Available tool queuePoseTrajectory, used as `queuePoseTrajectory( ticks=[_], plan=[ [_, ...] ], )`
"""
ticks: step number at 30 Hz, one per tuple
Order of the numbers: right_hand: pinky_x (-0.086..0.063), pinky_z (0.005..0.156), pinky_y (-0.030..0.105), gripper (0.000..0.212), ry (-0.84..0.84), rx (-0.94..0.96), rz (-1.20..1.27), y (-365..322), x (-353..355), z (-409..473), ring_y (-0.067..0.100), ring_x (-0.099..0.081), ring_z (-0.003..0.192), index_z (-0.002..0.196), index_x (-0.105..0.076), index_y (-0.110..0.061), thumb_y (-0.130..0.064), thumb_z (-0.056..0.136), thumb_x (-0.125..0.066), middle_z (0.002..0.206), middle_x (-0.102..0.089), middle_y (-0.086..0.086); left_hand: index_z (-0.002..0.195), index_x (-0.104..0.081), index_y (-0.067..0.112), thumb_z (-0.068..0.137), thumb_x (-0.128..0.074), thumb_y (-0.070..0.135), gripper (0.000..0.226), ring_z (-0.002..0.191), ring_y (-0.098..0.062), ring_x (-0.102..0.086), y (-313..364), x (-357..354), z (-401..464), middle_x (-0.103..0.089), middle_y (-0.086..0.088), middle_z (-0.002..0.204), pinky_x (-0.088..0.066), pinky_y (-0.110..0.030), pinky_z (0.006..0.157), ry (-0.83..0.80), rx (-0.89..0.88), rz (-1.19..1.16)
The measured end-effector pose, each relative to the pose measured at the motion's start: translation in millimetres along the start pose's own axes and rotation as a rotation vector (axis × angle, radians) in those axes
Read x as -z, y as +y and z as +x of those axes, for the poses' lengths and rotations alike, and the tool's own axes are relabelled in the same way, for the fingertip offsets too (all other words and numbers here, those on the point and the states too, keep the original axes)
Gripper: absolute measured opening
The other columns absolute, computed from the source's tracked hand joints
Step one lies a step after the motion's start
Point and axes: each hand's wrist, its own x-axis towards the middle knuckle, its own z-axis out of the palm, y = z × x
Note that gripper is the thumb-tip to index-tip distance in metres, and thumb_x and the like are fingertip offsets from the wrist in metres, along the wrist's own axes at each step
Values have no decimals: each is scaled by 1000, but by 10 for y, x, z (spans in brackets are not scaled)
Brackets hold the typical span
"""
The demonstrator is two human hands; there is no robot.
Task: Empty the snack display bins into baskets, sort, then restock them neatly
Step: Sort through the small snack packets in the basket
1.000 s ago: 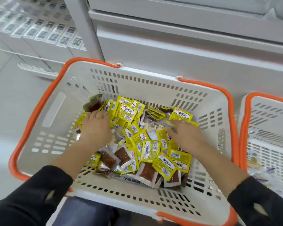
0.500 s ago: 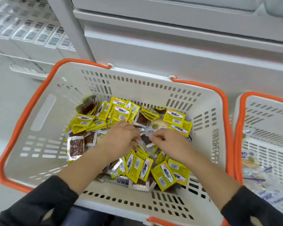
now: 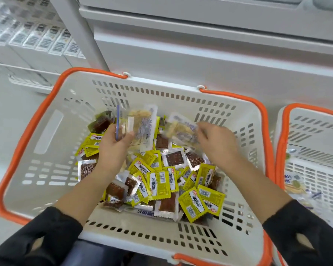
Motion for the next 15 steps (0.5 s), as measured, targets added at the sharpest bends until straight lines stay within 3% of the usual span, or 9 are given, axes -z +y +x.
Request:
queuePoseTrajectory(
  ticks=[2, 6, 8, 9, 10, 12, 15],
  plan=[
    [-49, 68, 33, 29, -107, 37, 243, -67, 63, -68, 22, -63, 76, 99, -66, -15, -29, 102, -41, 80, -68, 4, 90, -53, 10, 95, -58, 11, 7, 68, -6, -56, 67, -28, -19, -55, 3, 73, -46, -20, 71, -36, 33, -43],
    [-49, 76, 33, 27, -214, 41, 347, -196, -93, -215, 22, -64, 82, 101, -68, -17, -31, 101, -45, 88, -71, 4, 81, -54, 18, 101, -45, 13, 23, 62, 1, -53, 189, -102, -138, -57, 19, 63, -42, -10, 58, -314, 51, -136],
    [-45, 72, 30, 23, -220, -34, 364, -196, -178, -231, 17, -60, 80, 101, -68, -16, -31, 99, -51, 86, -67, -3, 91, -58, 21, 98, -55, 24, 9, 69, 8, -58, 101, -136, -213, -63, 24, 74, -43, -7, 63, -505, 11, 30],
    [-42, 68, 28, 22, -242, -64, 364, -183, -215, -233, 15, -58, 76, 96, -68, -16, -32, 97, -54, 82, -64, -3, 100, -59, 23, 93, -64, 28, 10, 76, 10, -61, 24, -143, -236, -66, 22, 83, -44, -7, 66, -569, -6, 165],
    [-42, 64, 27, 21, -263, -86, 352, -178, -231, -243, 14, -58, 74, 93, -68, -16, -34, 95, -56, 80, -64, -3, 108, -59, 26, 87, -71, 30, 25, 81, 11, -61, -52, -138, -237, -66, 21, 90, -43, -7, 67, -602, -34, 321],
    [-46, 67, 26, 23, -270, -136, 329, -121, -268, -221, 14, -60, 75, 94, -69, -20, -38, 94, -56, 82, -66, -4, 117, -57, 31, 81, -76, 33, 40, 88, 7, -60, -136, -141, -203, -65, 20, 98, -42, -8, 69, -603, -64, 487],
    [-47, 74, 31, 29, -160, -210, 132, 31, -271, -51, 25, -62, 87, 116, -62, -13, -30, 98, -47, 100, -65, 9, 109, -58, 34, 80, -78, 28, 36, 96, -5, -62, -139, -123, -158, -66, 18, 101, -47, -14, 77, -500, 3, 371]
  ],
)
